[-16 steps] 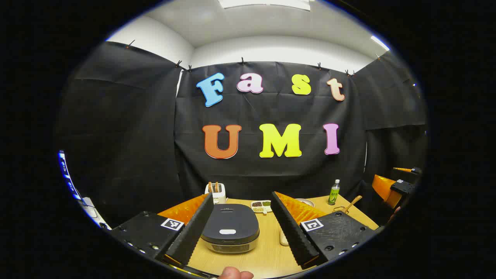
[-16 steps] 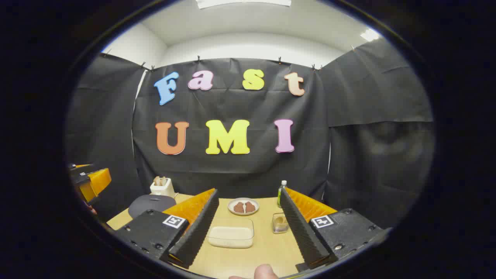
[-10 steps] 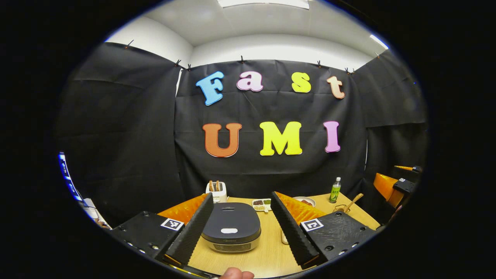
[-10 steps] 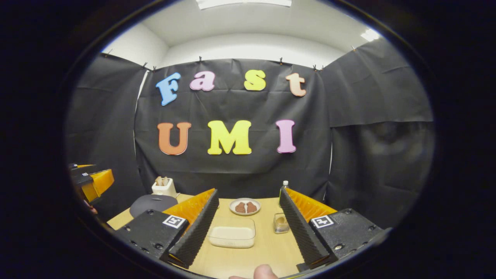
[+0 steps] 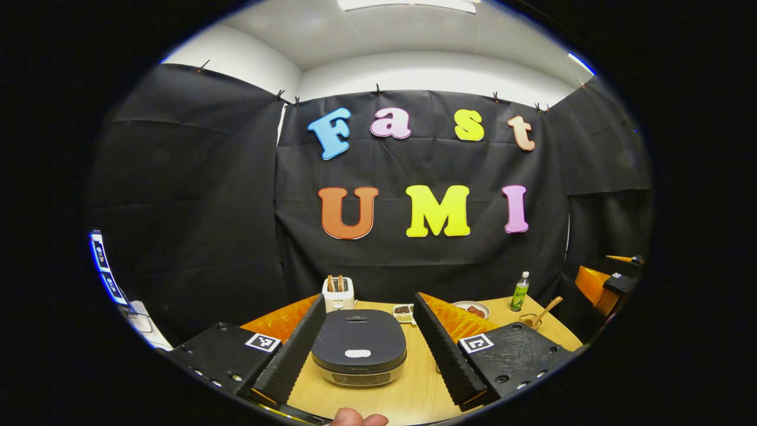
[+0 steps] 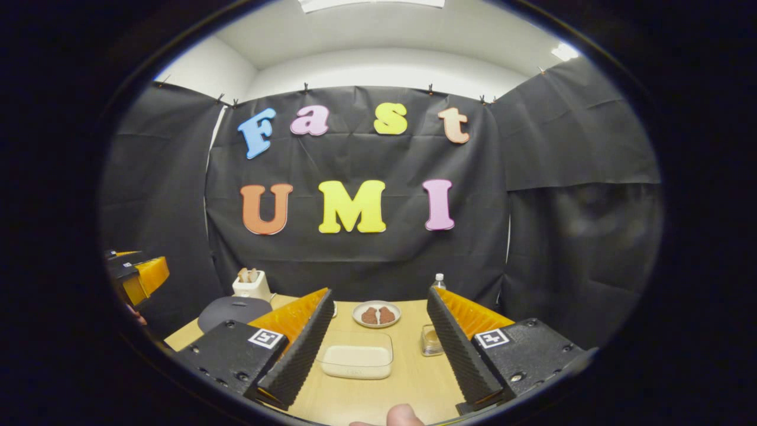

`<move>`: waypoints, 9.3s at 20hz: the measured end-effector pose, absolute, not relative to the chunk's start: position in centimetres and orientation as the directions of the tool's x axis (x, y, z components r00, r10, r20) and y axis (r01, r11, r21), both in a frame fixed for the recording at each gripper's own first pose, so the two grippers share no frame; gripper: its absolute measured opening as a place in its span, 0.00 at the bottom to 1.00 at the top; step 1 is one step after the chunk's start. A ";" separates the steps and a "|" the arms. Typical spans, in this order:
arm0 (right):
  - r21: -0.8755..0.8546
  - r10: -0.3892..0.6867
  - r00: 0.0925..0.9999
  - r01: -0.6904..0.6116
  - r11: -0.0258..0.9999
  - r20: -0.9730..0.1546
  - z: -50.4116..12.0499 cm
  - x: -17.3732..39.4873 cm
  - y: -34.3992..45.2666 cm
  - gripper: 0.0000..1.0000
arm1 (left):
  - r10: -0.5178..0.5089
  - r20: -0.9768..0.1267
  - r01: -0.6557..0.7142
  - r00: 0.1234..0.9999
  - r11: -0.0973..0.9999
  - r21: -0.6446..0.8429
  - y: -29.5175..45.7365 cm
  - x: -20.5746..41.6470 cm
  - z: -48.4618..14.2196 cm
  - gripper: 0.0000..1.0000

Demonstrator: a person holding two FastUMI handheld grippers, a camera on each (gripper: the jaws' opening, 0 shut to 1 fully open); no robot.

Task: Close the left gripper, press the button to open the rice cooker; take a wooden spoon from the chopstick holder with the right hand, scoop a spoonful of rice and pour it into the rice cooker, then put the wooden spoon back into the chopstick holder.

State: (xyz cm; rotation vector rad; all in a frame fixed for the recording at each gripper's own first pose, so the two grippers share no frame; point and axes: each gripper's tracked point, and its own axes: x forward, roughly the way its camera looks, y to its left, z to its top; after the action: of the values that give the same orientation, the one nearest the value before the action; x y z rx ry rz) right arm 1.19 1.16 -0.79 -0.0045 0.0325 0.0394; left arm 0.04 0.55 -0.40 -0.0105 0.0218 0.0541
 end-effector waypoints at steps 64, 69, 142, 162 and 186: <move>0.074 0.003 0.980 0.012 0.997 -0.199 -7.2 9.5 -6.6 1.00 | -0.075 -0.760 -0.074 0.646 0.984 -0.160 3.5 11.3 -23.0 0.00; 0.100 0.064 0.975 -0.044 0.994 -0.213 -7.0 9.2 -6.0 1.00 | -0.084 -0.718 -0.099 0.691 0.973 -0.209 3.6 11.4 -21.9 0.01; 0.219 0.065 0.848 0.061 0.974 -0.526 -27.3 34.7 -16.7 0.12 | 0.265 -0.318 -0.285 0.911 0.959 -0.017 1.6 5.9 -5.1 0.95; 0.110 0.122 0.885 -0.081 0.991 -0.450 -16.2 27.1 0.3 0.10 | 0.170 -0.206 -0.176 0.964 0.984 -0.011 7.0 3.6 -4.5 0.95; -0.134 0.133 0.804 -0.255 0.958 -0.579 -29.3 26.2 10.0 0.10 | 0.227 -0.293 -0.238 0.929 0.971 -0.004 10.6 0.1 -7.1 0.95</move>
State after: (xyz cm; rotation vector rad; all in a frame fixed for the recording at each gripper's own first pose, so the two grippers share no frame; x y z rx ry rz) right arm 26.18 10.03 -29.33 -0.2097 0.6019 0.2093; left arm 0.05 10.58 -7.08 -0.0392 0.2951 0.2382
